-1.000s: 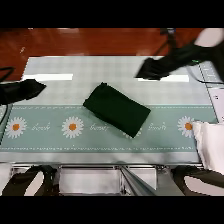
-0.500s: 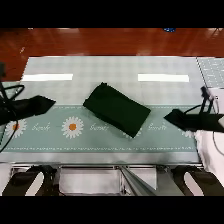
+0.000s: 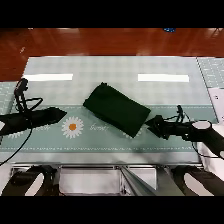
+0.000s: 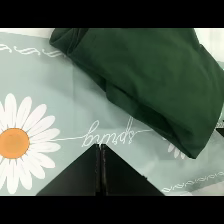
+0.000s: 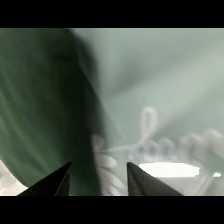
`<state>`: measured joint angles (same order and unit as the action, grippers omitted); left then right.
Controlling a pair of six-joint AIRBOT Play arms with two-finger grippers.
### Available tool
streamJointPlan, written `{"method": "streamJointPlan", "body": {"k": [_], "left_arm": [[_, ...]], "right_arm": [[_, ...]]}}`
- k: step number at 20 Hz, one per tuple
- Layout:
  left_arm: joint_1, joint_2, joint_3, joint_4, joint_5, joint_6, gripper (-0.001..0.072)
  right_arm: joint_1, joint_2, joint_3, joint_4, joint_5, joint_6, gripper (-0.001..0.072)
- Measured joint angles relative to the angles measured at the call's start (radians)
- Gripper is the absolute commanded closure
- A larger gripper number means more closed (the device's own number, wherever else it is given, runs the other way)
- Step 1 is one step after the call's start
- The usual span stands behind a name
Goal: Fold the shirts.
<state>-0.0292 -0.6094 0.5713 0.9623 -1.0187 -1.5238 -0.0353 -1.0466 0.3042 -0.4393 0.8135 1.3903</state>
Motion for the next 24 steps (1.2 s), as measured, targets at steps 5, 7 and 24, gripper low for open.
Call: {"method": "streamJointPlan", "body": {"k": [5, 7, 24], "left_arm": [[-0.002, -0.006, -0.006, -0.005, 0.017, 0.000, 0.0690], [-0.002, -0.008, -0.007, -0.006, 0.018, 0.000, 0.0690], [-0.002, -0.014, -0.008, -0.006, 0.045, 0.000, 0.0690]], "right_arm": [[0.161, -0.212, 0.140, 0.171, -0.049, -0.106, 0.0372], [0.215, -0.289, 0.224, 0.183, -0.072, -0.120, 0.0689], [0.095, -0.414, 1.400, -0.401, 0.362, 0.204, 0.0693]]}}
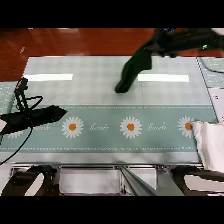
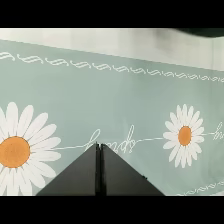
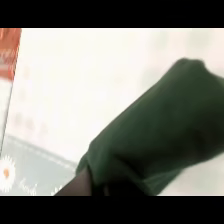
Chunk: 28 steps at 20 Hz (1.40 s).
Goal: Fold the shirts.
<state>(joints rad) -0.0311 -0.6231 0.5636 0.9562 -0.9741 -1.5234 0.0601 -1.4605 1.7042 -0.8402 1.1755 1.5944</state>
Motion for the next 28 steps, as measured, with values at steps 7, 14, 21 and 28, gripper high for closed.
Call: {"method": "streamJointPlan", "body": {"k": [7, 14, 21, 28], "left_arm": [[0.000, 0.000, 0.000, 0.000, 0.003, 0.002, 0.0690], [0.000, 0.000, 0.000, 0.000, 0.068, 0.020, 0.0690], [0.000, -0.001, 0.000, 0.001, 0.150, 0.031, 0.0690], [0.000, -0.030, 0.000, 0.000, 0.277, 0.043, 0.0690]], "right_arm": [[-0.340, 0.057, 0.180, -0.014, 0.226, 0.096, 0.0692], [-0.661, 0.185, 0.202, -0.030, 0.427, 0.138, 0.0694], [-0.917, 0.368, 0.050, -0.301, 0.627, 0.135, 0.0694], [-1.250, 0.645, -0.379, -0.626, 0.672, 0.046, 0.0627]]}}
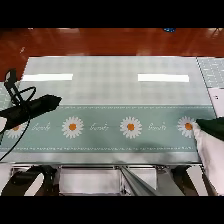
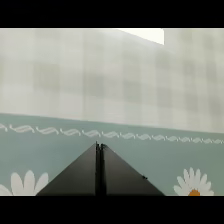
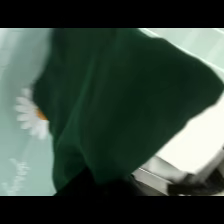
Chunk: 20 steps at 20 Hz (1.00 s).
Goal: Fold the shirts.
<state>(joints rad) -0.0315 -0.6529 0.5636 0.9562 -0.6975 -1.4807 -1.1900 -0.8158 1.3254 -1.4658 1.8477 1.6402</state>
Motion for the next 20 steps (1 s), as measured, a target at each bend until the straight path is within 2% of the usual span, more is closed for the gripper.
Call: {"method": "streamJointPlan", "body": {"k": [1, 2, 5, 6, 7, 9, 12, 15, 17, 18, 20], "left_arm": [[-0.001, -0.010, 0.000, 0.000, 0.012, 0.000, 0.0690], [-0.003, -0.021, 0.000, 0.000, 0.021, 0.003, 0.0690], [-0.010, -0.063, 0.000, 0.000, 0.045, 0.003, 0.0690], [-0.013, -0.079, 0.000, 0.000, 0.051, 0.003, 0.0690], [-0.014, -0.095, 0.000, 0.000, 0.072, 0.003, 0.0690], [-0.017, -0.138, 0.013, -0.027, 0.134, 0.000, 0.0691], [-0.018, -0.223, 0.132, -0.064, 0.159, 0.043, 0.0691], [-0.029, -0.331, 0.388, -0.081, 0.046, 0.114, 0.0691], [-0.047, -0.400, 0.574, -0.072, -0.043, 0.142, 0.0691], [-0.056, -0.429, 0.655, -0.063, -0.084, 0.142, 0.0691], [-0.078, -0.484, 0.780, -0.010, -0.198, 0.114, 0.0691]], "right_arm": [[-0.023, 0.030, -0.046, -0.055, 0.002, 0.001, 0.0425], [-0.039, 0.057, -0.086, -0.114, 0.002, 0.003, 0.0295], [-0.063, 0.100, -0.164, -0.229, 0.004, 0.018, 0.0299], [-0.066, 0.106, -0.177, -0.250, 0.001, 0.020, 0.0318], [-0.069, 0.108, -0.187, -0.255, -0.024, 0.028, 0.0391], [-0.072, 0.102, -0.199, -0.180, -0.094, 0.046, 0.0690], [-0.043, 0.069, -0.206, 0.168, -0.262, 0.059, 0.0692], [0.167, -0.002, -0.171, 0.525, -0.463, 0.005, 0.0692], [0.416, -0.077, -0.109, 0.610, -0.570, -0.040, 0.0692], [0.561, -0.125, -0.070, 0.601, -0.612, -0.056, 0.0692], [0.854, -0.234, -0.003, 0.458, -0.652, -0.074, 0.0693]]}}
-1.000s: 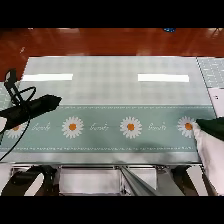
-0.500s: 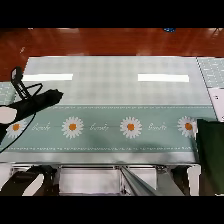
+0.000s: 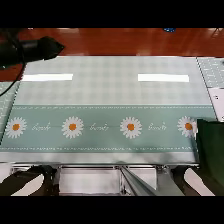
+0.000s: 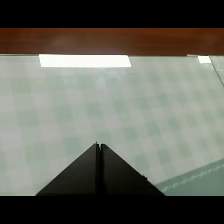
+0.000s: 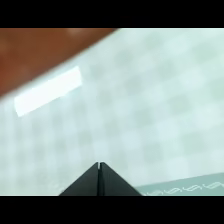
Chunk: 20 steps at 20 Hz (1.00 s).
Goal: Fold the shirts.
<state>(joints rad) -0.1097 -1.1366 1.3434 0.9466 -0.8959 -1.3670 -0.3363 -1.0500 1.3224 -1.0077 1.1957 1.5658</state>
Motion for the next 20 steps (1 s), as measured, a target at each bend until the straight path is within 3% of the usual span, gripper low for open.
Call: {"method": "streamJointPlan", "body": {"k": [3, 7, 13, 20], "left_arm": [[-0.046, -0.066, 0.052, 0.171, -0.148, -0.069, 0.0691], [-0.073, -0.128, -0.015, 0.392, -0.255, -0.180, 0.0690], [-0.082, -0.157, -0.057, 0.480, -0.304, -0.231, 0.0690], [-0.084, -0.166, -0.064, 0.498, -0.314, -0.241, 0.0690]], "right_arm": [[0.333, -0.172, 0.051, -0.311, 0.010, 0.055, 0.0693], [0.483, -0.331, 0.075, -0.519, 0.072, 0.142, 0.0692], [0.522, -0.388, 0.082, -0.628, 0.120, 0.176, 0.0692], [0.528, -0.396, 0.083, -0.648, 0.135, 0.182, 0.0692]]}}
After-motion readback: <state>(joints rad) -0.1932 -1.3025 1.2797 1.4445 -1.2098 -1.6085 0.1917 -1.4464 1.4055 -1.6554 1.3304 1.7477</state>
